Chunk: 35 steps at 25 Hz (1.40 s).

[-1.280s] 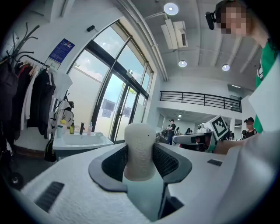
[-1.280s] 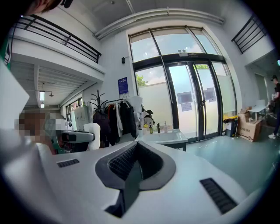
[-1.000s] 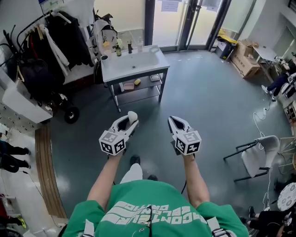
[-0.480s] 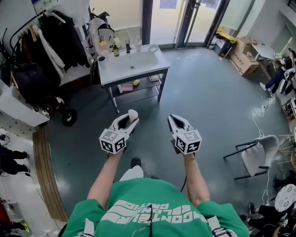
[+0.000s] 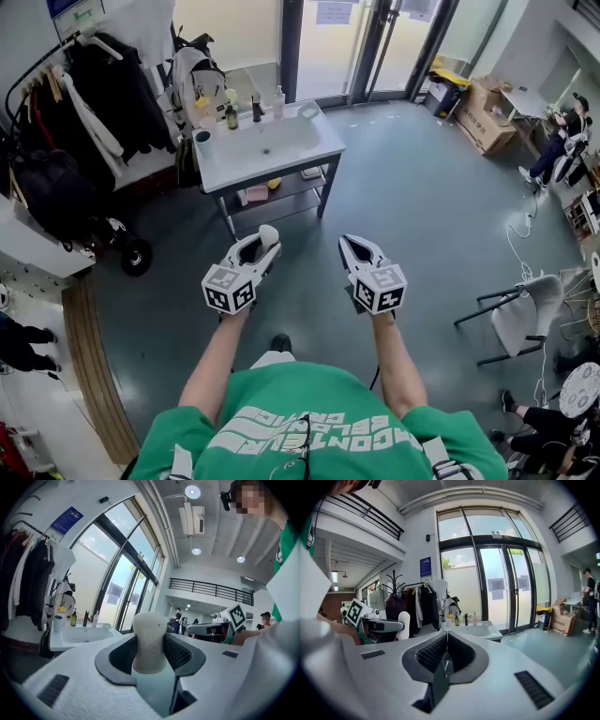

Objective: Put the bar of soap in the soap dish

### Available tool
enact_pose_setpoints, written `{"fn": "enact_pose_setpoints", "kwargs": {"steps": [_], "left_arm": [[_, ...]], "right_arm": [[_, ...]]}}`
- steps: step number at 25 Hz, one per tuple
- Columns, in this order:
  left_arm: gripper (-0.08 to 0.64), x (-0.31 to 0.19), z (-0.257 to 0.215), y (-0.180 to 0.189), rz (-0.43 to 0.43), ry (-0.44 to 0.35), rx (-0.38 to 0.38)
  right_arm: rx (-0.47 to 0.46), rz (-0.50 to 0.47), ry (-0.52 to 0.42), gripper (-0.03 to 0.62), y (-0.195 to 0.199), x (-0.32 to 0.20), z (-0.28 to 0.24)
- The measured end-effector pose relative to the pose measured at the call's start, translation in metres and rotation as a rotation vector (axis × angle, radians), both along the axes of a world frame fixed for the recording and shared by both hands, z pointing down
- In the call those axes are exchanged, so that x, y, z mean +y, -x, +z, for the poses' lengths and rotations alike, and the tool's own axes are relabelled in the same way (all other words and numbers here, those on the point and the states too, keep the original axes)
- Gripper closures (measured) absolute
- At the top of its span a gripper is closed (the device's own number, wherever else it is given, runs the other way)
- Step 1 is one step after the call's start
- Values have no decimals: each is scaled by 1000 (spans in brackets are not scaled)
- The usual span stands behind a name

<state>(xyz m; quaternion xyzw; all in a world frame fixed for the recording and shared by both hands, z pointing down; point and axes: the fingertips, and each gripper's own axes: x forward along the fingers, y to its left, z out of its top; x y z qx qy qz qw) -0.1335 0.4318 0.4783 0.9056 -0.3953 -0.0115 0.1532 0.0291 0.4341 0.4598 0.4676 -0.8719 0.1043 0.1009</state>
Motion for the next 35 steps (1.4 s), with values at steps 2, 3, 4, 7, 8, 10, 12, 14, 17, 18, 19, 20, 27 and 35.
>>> {"fn": "enact_pose_setpoints", "kwargs": {"steps": [2,3,4,7,8,10,12,14,17,18,19,20,27,35], "left_arm": [[377,-10,0,9,7,-1,5],[377,-14,0,12,12,-2,5],[377,-18,0,14,18,-3,5],[377,-32,2,21,33,-7,3],[377,-37,2,23,35,-7,4],[377,-45,4,27,39,-5,7],[377,-52,6,26,46,-4,6],[377,-59,7,23,56,-4,1],[377,-70,9,19,73,-9,-9],[377,-75,11,18,76,-9,-13],[377,-81,13,17,78,-8,-17],[377,-87,15,16,78,-7,-22],[377,-144,19,8,81,-11,-50],[377,-224,13,-11,70,-13,-60]], "right_arm": [[5,5,-2,578,10,-8,0],[8,6,-2,578,14,-11,0],[14,6,-3,578,18,-15,0],[37,6,-12,578,27,-26,1],[39,9,-14,577,29,-29,1],[35,24,-13,578,29,-35,2],[30,39,-8,577,26,-40,5],[34,50,-3,577,22,-45,9],[35,61,3,578,19,-58,16],[30,62,3,578,18,-64,18],[26,61,3,577,18,-70,20],[22,60,2,578,19,-76,22],[-1,58,-4,578,9,-138,29],[-14,49,-11,577,-12,-224,19]]}}
